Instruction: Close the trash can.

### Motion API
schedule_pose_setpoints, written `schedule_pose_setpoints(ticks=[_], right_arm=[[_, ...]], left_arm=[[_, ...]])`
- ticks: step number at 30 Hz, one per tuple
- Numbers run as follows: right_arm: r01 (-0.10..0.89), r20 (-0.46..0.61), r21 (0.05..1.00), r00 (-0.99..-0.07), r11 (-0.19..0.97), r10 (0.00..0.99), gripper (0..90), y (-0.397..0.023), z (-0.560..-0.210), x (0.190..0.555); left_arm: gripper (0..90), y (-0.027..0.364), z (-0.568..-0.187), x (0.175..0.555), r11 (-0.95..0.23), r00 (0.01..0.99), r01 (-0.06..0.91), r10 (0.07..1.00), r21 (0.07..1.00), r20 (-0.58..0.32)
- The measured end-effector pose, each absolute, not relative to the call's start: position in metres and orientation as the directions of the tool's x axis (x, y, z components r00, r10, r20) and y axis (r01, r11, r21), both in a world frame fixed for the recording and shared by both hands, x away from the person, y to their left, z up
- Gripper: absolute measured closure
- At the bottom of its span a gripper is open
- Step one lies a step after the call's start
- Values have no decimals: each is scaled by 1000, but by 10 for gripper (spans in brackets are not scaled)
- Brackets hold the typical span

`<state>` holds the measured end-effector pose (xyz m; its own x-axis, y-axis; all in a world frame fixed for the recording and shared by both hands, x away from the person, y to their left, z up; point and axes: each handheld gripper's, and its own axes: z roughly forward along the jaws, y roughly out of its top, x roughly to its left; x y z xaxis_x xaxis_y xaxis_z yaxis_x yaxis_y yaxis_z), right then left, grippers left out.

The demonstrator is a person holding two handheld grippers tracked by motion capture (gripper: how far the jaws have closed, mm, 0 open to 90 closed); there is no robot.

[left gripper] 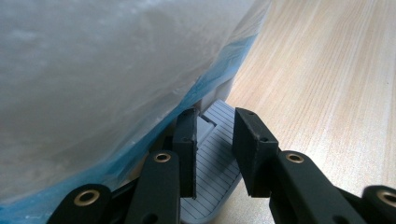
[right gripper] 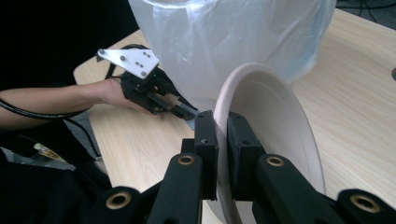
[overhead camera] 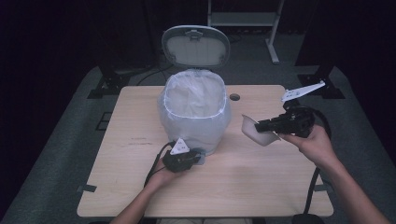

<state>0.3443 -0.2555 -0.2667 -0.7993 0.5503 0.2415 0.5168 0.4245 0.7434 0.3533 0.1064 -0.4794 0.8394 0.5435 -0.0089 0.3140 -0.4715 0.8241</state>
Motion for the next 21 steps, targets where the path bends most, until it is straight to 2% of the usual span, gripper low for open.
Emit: schedule_pose_setpoints(ticks=[11,13,21], right_arm=[[502,220,742,-808,444,547,835,-251,-250,347],[508,247,751,-808,422,534,834,-251,-246,347],[515,246,740,-806,433,538,835,-250,-247,351]], left_arm=[[708,106,-479,353,-472,839,314,544,824,-9],[708,106,-479,353,-473,839,315,544,823,-8],[708,106,-479,353,-472,839,315,544,824,-9]])
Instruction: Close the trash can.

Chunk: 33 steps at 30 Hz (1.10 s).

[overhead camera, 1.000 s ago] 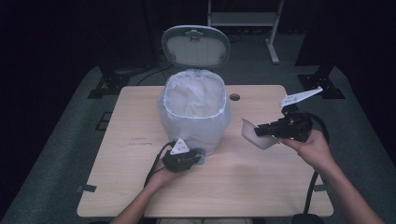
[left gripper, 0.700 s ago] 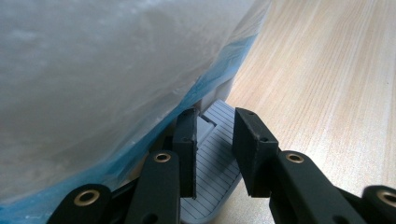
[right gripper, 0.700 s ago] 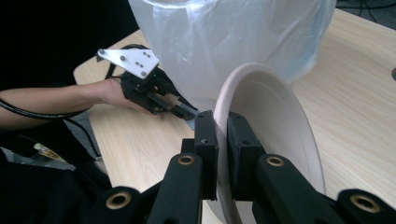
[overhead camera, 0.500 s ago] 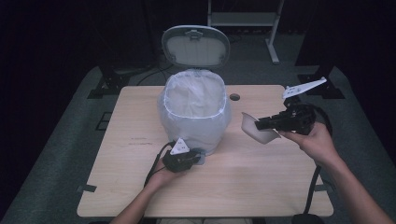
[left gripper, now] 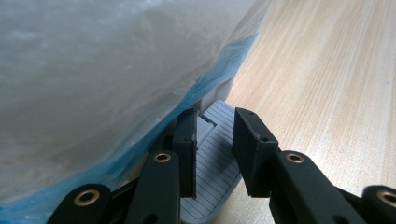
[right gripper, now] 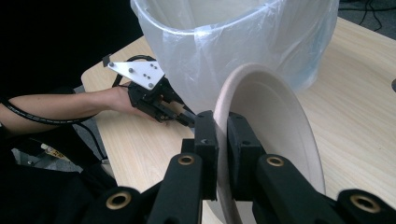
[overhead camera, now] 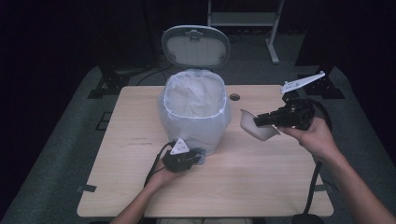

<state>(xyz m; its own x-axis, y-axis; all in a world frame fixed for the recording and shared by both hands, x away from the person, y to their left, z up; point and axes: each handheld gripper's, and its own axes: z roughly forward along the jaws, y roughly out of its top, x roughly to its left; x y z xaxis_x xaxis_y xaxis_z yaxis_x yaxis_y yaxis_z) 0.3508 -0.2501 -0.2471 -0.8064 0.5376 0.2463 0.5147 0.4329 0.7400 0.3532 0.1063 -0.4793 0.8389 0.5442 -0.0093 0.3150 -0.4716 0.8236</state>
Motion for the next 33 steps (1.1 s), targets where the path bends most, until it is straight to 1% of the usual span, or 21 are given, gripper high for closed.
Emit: schedule_pose_setpoints(ticks=[2,4,6,7,9,13,15,17,19,21,22,23,24,26,27,29,33], right_arm=[[514,241,737,-806,438,540,835,-250,-246,351],[495,210,741,-813,454,543,835,-248,-238,350],[498,252,765,-816,409,521,835,-249,-232,351],[500,249,761,-813,414,526,835,-248,-231,351],[487,196,741,-816,464,544,834,-245,-230,352],[487,235,765,-820,422,521,835,-243,-221,355],[472,179,744,-822,473,540,834,-239,-218,357],[474,214,763,-827,439,520,835,-239,-212,358],[457,171,755,-830,471,531,835,-235,-203,358],[462,205,768,-833,444,513,835,-235,-198,359],[446,161,759,-835,475,526,835,-232,-193,358],[442,159,760,-837,477,524,834,-231,-191,359],[447,180,766,-839,463,513,835,-230,-187,359],[431,140,756,-842,493,521,834,-226,-181,359],[432,157,763,-845,480,511,835,-224,-177,360],[419,131,758,-848,499,514,835,-220,-171,360],[414,123,751,-853,514,507,834,-211,-159,363]], left_arm=[[708,106,-479,353,-471,839,314,544,824,-9],[708,106,-479,353,-473,839,315,545,823,-8],[708,106,-479,353,-471,839,314,544,824,-9],[709,106,-479,353,-473,839,315,544,823,-9],[709,106,-479,353,-471,839,314,544,824,-9],[709,106,-479,353,-472,839,314,544,824,-9],[708,106,-479,353,-472,839,315,544,824,-9],[709,106,-479,353,-471,839,314,544,824,-9],[709,106,-479,353,-471,839,314,544,824,-9],[708,106,-479,353,-474,840,313,543,823,-7],[709,106,-479,353,-474,840,313,543,823,-6],[708,107,-479,353,-474,840,313,542,823,-7],[709,107,-479,353,-475,840,313,542,823,-7],[708,106,-480,353,-473,840,312,543,824,-6],[708,106,-479,353,-473,839,312,543,824,-6],[708,106,-480,353,-473,839,312,544,824,-6],[708,106,-479,353,-473,840,312,543,824,-6]])
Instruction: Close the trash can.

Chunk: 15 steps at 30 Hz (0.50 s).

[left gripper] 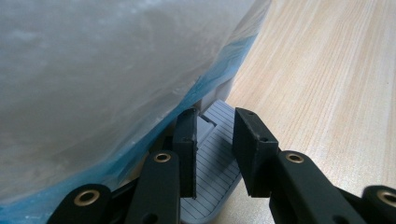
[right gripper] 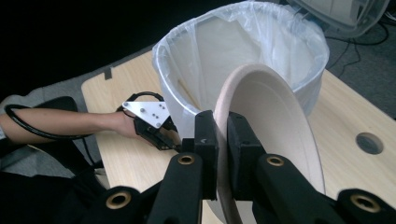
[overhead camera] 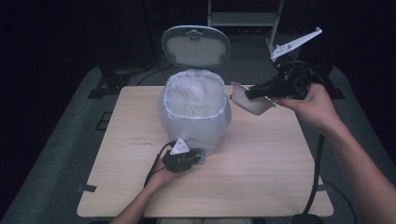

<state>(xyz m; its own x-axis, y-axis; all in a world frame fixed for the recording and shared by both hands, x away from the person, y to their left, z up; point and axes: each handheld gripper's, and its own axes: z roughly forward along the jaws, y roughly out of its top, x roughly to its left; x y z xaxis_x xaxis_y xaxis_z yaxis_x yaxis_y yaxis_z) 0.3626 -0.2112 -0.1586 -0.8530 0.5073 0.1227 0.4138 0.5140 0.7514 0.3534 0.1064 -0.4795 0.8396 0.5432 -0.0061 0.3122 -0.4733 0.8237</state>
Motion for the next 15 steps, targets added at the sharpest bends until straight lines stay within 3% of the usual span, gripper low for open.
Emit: schedule_pose_setpoints(ticks=[15], right_arm=[[380,74,736,-868,560,492,834,-186,-125,372]], left_arm=[[708,106,-479,353,-473,839,312,544,824,-6]])
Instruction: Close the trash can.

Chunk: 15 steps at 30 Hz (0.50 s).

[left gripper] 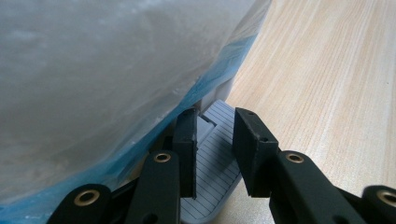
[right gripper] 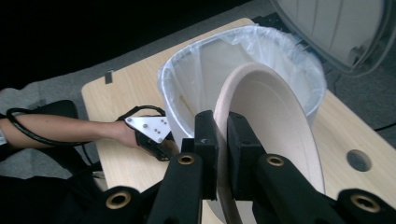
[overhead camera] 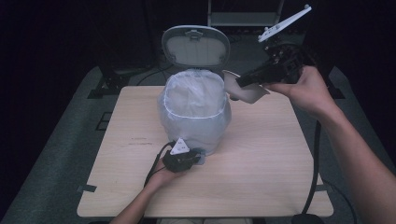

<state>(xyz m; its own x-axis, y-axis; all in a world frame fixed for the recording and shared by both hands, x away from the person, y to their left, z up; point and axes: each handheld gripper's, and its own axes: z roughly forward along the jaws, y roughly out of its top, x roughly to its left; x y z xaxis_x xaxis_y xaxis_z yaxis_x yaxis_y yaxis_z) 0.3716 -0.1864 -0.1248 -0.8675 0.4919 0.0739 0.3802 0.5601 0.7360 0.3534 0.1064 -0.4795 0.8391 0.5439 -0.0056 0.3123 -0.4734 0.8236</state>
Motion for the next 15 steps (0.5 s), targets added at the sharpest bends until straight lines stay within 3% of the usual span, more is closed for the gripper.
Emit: schedule_pose_setpoints(ticks=[15], right_arm=[[341,40,739,-883,581,467,834,-160,-103,378]], left_arm=[[708,107,-479,353,-474,840,312,543,823,-6]])
